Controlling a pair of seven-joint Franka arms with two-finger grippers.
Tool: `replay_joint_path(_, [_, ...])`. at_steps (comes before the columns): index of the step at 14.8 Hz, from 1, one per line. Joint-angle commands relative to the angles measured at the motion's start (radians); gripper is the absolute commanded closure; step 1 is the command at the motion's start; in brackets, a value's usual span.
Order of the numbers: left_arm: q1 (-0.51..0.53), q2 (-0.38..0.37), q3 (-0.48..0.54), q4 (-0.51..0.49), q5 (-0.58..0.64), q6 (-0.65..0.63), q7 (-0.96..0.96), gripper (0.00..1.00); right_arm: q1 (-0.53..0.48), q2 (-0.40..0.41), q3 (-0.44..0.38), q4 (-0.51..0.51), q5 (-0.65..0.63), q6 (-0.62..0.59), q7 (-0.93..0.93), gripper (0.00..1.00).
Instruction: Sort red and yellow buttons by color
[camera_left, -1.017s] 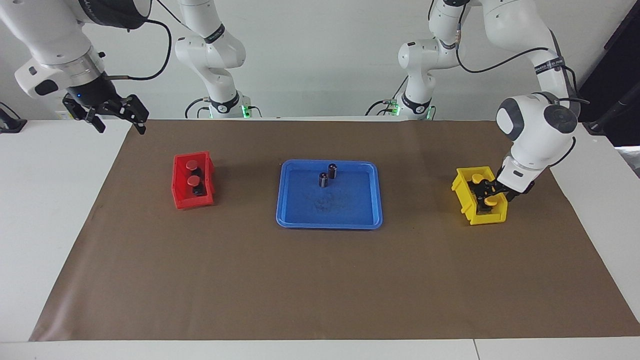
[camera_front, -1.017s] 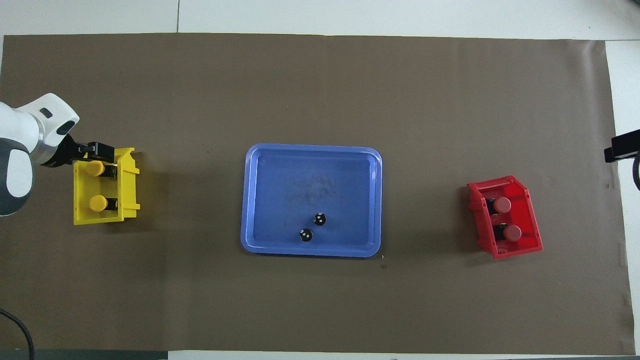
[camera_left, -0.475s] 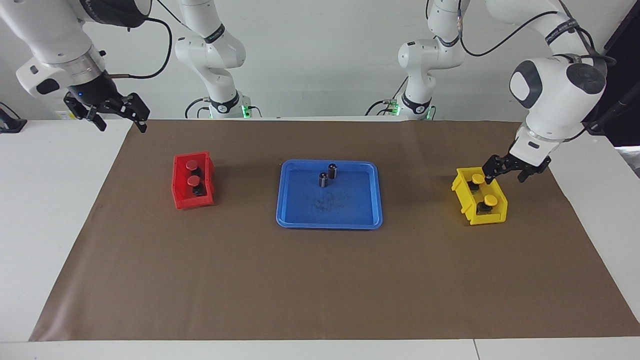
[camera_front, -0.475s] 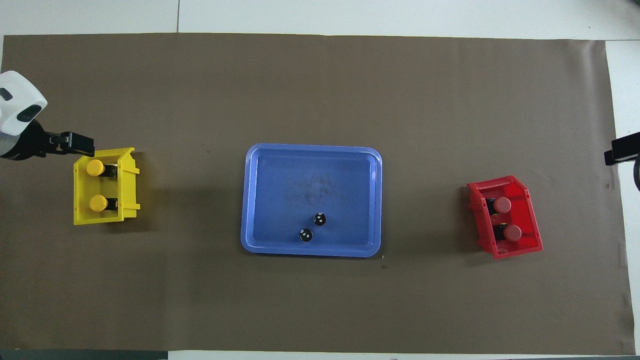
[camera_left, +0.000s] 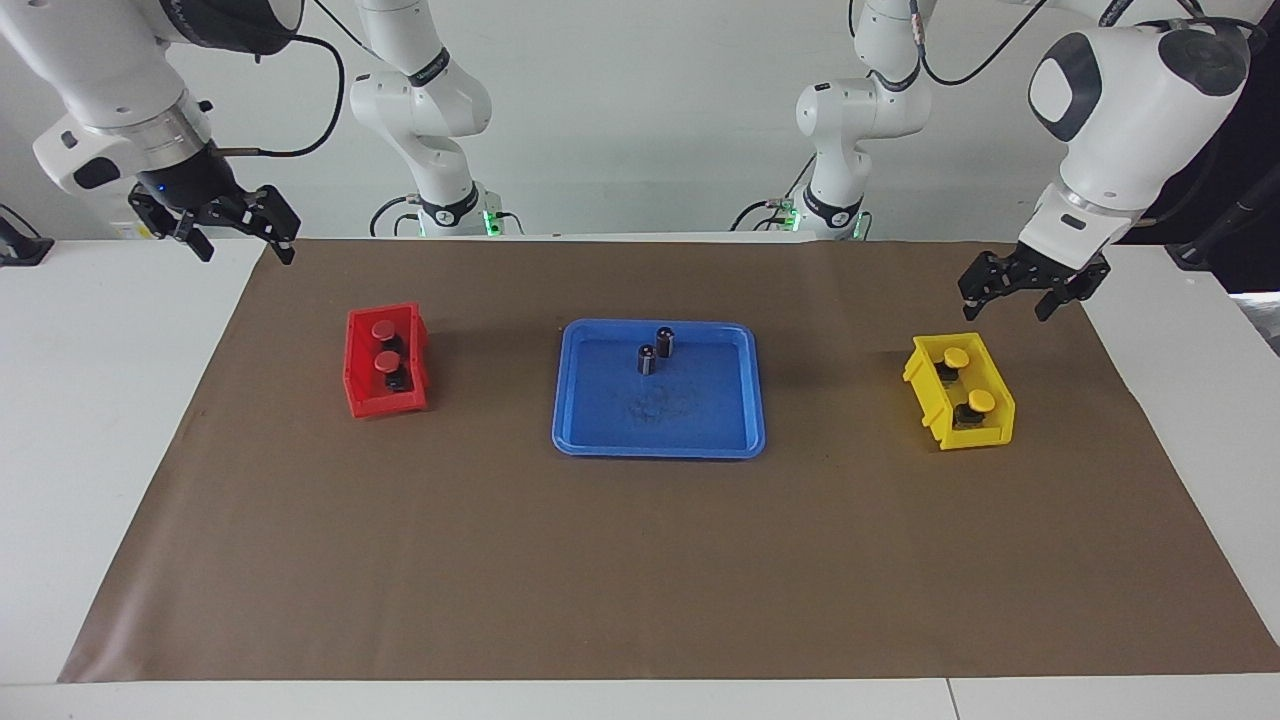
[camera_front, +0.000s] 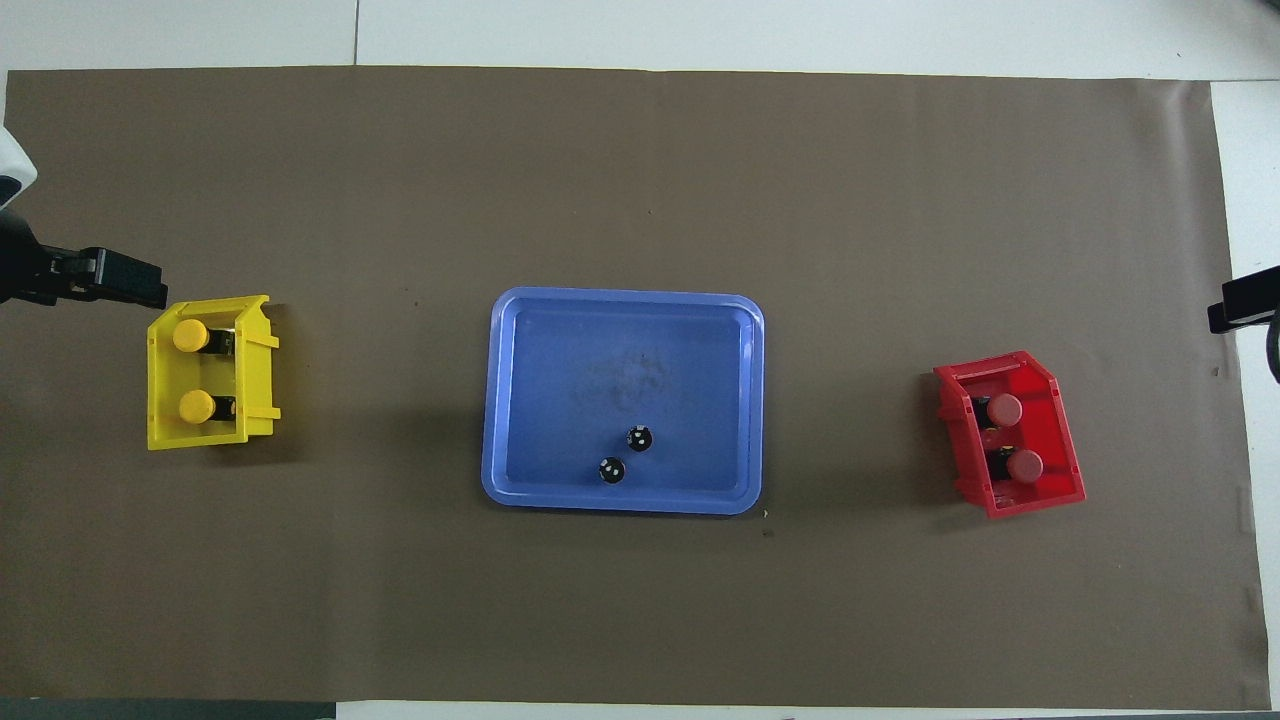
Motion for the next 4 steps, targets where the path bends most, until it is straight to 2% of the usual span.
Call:
replay_joint_path(1, [-0.009, 0.002, 0.009, 0.027, -0.013, -0.038, 0.007, 0.0, -0.012, -0.005, 0.007, 0.007, 0.008, -0.023, 0.01, 0.0])
replay_joint_path(4, [-0.007, 0.002, 0.01, 0.027, -0.013, -0.035, 0.014, 0.0, -0.012, -0.005, 0.007, 0.007, 0.008, -0.023, 0.008, 0.0])
